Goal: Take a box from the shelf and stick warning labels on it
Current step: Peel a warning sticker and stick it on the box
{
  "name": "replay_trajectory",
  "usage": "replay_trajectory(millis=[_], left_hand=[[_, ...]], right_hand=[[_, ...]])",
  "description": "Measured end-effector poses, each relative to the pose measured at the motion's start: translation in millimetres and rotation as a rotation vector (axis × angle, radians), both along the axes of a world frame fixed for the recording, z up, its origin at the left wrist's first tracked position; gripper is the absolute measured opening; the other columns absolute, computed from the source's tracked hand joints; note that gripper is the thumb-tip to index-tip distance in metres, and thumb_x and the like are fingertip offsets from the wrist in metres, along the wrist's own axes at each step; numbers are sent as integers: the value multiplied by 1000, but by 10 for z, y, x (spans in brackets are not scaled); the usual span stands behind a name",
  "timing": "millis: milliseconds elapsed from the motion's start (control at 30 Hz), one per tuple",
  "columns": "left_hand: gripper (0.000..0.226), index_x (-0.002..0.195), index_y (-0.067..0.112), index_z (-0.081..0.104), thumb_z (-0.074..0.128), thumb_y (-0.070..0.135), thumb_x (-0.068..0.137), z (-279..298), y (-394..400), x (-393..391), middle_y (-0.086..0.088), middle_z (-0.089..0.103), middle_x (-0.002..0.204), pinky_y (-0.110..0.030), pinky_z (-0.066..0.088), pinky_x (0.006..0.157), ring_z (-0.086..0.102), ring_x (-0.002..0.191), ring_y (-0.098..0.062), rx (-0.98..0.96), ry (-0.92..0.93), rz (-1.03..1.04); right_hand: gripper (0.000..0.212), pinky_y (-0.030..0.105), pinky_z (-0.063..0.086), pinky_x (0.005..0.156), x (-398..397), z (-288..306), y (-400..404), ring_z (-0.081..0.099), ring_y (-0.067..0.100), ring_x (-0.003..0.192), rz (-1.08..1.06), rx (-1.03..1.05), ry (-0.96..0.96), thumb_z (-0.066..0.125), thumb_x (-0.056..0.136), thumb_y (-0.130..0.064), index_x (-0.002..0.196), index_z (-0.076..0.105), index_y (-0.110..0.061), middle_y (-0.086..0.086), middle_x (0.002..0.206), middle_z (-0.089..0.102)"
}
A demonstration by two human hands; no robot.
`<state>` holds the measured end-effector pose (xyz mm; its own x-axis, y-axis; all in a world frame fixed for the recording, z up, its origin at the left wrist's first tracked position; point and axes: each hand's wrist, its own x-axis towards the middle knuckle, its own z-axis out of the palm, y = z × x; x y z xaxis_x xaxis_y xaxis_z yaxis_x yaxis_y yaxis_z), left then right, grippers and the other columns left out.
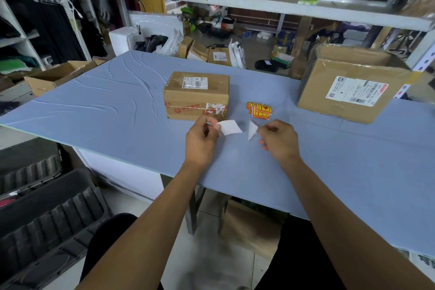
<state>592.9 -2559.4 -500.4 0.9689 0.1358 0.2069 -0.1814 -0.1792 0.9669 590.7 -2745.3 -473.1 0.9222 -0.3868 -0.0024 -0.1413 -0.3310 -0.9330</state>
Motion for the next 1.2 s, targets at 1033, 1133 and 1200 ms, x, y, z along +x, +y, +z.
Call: replay_trajectory(millis=[1033,1133,1200], left_hand=[[29,79,37,56,68,11,80,311,88,609,15,64,67,-53,53,90,69,85,-24,59,-71,217],[28,85,25,50,71,6,79,335,80,671,10,62,66,-45,58,81,70,79,-22,55,-49,305],[24,85,19,52,71,6,80,318,82,707,4,63,68,-41,59,76,70,76,-22,89,-53,322]], right_hand=[[15,29,49,63,644,-64,669,64,14,67,183,-131,-278,72,86,-23,85,74,-8,0,72,70],[19,30,49,63,757,-76,693,64,16,66,160,-142,-293,73,86,-26,82,74,-8,2,72,71],[22,30,46,59,813,-95,697,59,15,60,151,-171,-296,73,86,-27,77,72,-7,1,66,67]])
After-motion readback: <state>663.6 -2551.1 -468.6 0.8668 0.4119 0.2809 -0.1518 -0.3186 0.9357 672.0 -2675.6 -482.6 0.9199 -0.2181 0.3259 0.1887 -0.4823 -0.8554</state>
